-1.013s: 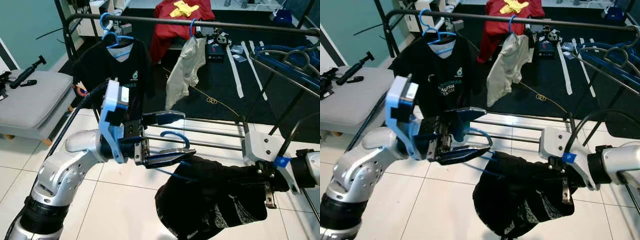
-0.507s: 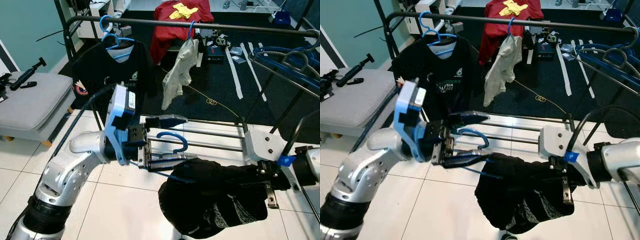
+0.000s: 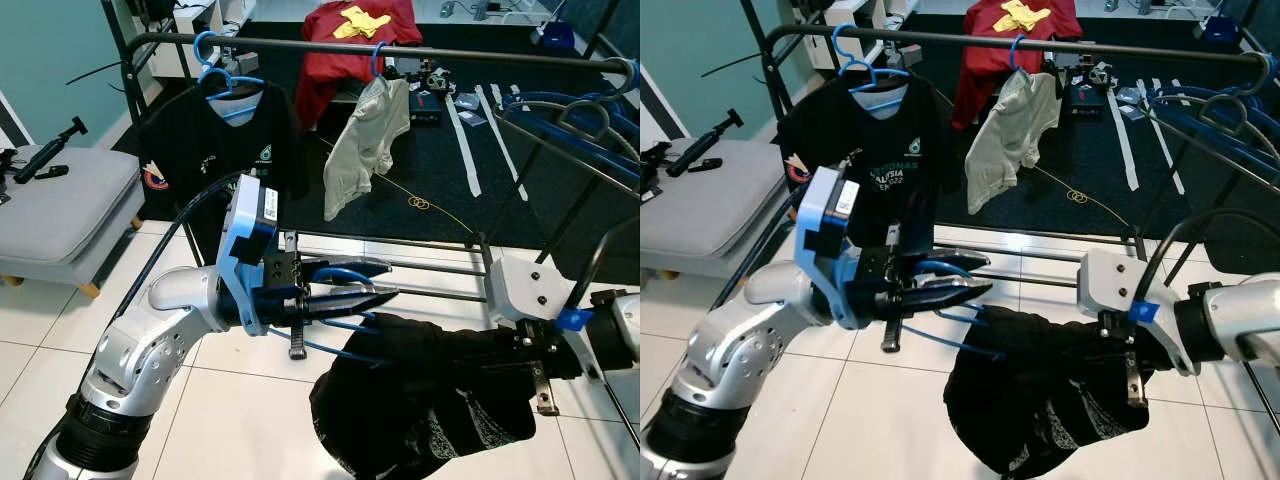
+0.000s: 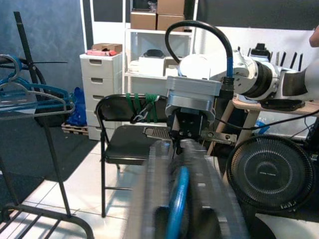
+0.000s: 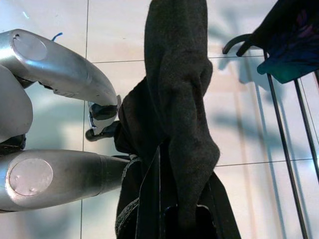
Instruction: Hang hanger
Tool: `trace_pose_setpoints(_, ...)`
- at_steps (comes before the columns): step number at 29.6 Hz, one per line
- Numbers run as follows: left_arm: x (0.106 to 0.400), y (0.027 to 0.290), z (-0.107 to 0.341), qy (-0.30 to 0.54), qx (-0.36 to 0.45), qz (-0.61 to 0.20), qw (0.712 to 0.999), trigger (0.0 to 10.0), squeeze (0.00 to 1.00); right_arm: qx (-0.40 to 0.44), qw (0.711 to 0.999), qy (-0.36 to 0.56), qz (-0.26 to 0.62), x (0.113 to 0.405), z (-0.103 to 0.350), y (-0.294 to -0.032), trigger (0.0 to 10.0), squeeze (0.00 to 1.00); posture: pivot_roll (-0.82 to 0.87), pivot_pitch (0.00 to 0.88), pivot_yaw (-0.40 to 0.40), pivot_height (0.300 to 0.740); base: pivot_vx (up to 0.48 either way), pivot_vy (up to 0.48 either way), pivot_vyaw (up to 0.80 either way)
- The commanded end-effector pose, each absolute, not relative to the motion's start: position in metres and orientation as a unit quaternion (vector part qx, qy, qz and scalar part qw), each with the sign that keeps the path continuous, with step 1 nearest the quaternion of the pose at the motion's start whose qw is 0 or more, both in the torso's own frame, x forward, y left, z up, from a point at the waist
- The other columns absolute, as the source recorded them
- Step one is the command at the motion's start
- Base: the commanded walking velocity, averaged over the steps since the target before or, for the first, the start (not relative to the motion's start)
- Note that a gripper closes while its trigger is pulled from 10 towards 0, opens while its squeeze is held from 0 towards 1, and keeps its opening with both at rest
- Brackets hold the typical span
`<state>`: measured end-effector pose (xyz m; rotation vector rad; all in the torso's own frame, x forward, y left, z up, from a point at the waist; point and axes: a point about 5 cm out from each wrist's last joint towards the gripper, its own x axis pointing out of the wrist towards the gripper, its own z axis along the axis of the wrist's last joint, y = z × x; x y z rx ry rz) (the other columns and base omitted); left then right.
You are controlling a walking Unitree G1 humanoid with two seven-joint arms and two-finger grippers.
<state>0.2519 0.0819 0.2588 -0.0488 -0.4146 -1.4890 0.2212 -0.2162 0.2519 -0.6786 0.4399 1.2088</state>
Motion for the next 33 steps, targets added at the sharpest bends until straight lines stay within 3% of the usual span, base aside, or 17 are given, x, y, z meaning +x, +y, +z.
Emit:
trace_pose_setpoints(1, 0.248, 0.081, 0.263, -0.201, -0.02, -0.675, 0.709, 0.0, 0.0, -0.316, 0.743, 0.19, 0.559, 0.22, 0.255, -0.214, 0.0, 0.0, -0.08, 0.117, 0.04, 0.74, 0.0, 0.0, 0.0)
trace_pose_setpoints(13, 0.251, 0.083, 0.264, -0.209, -0.018, -0.666, 0.716, 0.0, 0.0, -0.316, 0.748, 0.177, 0.557, 0.222, 0.259, -0.213, 0.0, 0.0, -0.08, 0.119, 0.036, 0.74, 0.0, 0.0, 0.0)
trace_pose_setpoints(18, 0.258, 0.083, 0.272, -0.23, -0.03, -0.635, 0.737, 0.0, 0.0, -0.304, 0.77, 0.144, 0.542, 0.231, 0.262, -0.211, 0.0, 0.0, -0.08, 0.12, 0.035, 0.74, 0.0, 0.0, 0.0)
trace_pose_setpoints(19, 0.259, 0.083, 0.274, -0.234, -0.035, -0.63, 0.74, 0.0, 0.0, -0.305, 0.775, 0.138, 0.536, 0.233, 0.263, -0.211, 3.9, 0.0, -0.08, 0.12, 0.035, 0.74, 0.0, 0.0, 0.0)
trace_pose_setpoints(20, 0.26, 0.083, 0.276, -0.239, -0.04, -0.625, 0.742, 0.0, 0.0, -0.303, 0.782, 0.131, 0.528, 0.236, 0.264, -0.212, 10.0, 0.2, -0.08, 0.12, 0.035, 0.74, 0.0, 0.0, 0.0)
trace_pose_setpoints(22, 0.26, 0.083, 0.276, -0.239, -0.04, -0.625, 0.742, 0.0, 0.0, -0.303, 0.782, 0.131, 0.528, 0.236, 0.264, -0.212, 10.0, 0.2, -0.08, 0.12, 0.035, 0.74, 0.0, 0.0, 0.0)
trace_pose_setpoints(24, 0.262, 0.084, 0.279, -0.247, -0.053, -0.614, 0.748, 0.0, 0.0, -0.305, 0.793, 0.12, 0.513, 0.241, 0.266, -0.214, 10.0, 1.0, -0.08, 0.121, 0.034, 0.74, 0.0, 0.0, 0.0)
trace_pose_setpoints(33, 0.266, 0.086, 0.281, -0.256, -0.073, -0.593, 0.76, 0.0, 0.0, -0.314, 0.821, 0.079, 0.47, 0.252, 0.274, -0.218, 10.0, 1.0, -0.08, 0.123, 0.031, 0.74, 0.0, 0.0, 0.0)
